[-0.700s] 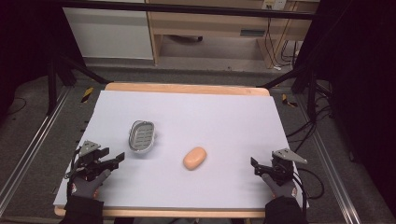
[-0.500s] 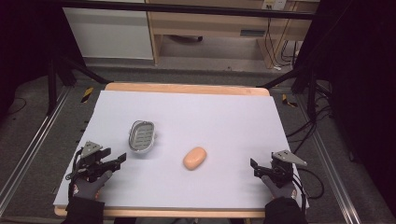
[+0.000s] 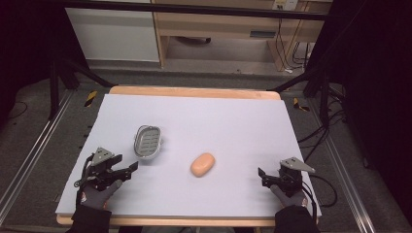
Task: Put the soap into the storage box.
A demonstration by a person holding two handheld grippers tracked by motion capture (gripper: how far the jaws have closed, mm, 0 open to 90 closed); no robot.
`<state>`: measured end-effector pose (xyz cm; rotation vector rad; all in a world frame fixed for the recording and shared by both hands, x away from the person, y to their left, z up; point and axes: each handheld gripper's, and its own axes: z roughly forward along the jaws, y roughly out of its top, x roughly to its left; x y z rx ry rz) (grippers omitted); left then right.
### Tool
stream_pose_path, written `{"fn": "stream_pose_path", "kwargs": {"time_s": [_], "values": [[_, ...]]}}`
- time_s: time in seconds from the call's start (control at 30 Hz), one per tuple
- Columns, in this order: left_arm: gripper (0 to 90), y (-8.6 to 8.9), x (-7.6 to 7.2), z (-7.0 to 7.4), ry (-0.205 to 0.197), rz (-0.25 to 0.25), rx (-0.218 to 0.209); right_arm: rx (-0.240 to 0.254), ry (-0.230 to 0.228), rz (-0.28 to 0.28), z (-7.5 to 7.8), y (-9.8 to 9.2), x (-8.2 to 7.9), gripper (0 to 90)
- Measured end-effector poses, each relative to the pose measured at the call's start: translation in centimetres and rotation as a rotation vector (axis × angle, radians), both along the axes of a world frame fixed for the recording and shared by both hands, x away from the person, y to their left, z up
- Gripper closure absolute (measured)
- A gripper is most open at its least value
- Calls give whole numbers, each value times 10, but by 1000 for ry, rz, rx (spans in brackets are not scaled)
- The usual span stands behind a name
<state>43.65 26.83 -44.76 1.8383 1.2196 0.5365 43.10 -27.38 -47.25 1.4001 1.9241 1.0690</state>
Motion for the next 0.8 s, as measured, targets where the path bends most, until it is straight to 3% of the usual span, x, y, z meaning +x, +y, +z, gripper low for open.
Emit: {"fn": "stream_pose_path", "kwargs": {"time_s": [0.47,0.8], "values": [[282,-22,-3,2,-18,-43,15,-11,8,8,-2,1,2,83],[275,-39,-4,0,-4,-96,36,-20,4,-1,-1,3,2,75]]}}
